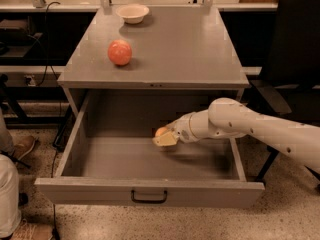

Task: Place orange into top drawer

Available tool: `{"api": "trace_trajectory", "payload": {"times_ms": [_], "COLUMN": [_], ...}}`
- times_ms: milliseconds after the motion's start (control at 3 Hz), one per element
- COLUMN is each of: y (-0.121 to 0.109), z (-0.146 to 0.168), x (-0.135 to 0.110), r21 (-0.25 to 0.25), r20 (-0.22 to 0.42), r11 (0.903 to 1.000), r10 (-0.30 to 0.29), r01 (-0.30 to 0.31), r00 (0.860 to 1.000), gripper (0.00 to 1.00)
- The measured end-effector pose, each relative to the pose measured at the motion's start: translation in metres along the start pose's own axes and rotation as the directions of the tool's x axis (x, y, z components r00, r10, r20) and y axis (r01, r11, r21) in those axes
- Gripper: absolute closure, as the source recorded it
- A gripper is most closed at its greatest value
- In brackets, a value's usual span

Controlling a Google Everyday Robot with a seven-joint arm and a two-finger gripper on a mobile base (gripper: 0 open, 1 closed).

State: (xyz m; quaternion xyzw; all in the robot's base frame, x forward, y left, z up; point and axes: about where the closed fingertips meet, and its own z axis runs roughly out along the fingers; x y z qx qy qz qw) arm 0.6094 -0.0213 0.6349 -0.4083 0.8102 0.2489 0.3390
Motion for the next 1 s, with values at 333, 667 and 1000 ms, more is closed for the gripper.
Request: {"api": "trace_trajectory", "payload": {"times_ms": [333,667,1000], "y": [-0.002,-0.013,-0.02], "z": [-0.004,-0.042,-0.106], "x": [0.001,0.008,0.016], "r21": [0.009,0.059,0.155], "r20": [0.008,0.027,0.048], "r11": [0.9999,0.9975,0.985], "r10": [0.008,0.036,0.07], "r01": [-0.008,-0.037,-0.077], "r00": [1.0,0.999,0.996], "gripper": [0.0,0.0,0.0]}}
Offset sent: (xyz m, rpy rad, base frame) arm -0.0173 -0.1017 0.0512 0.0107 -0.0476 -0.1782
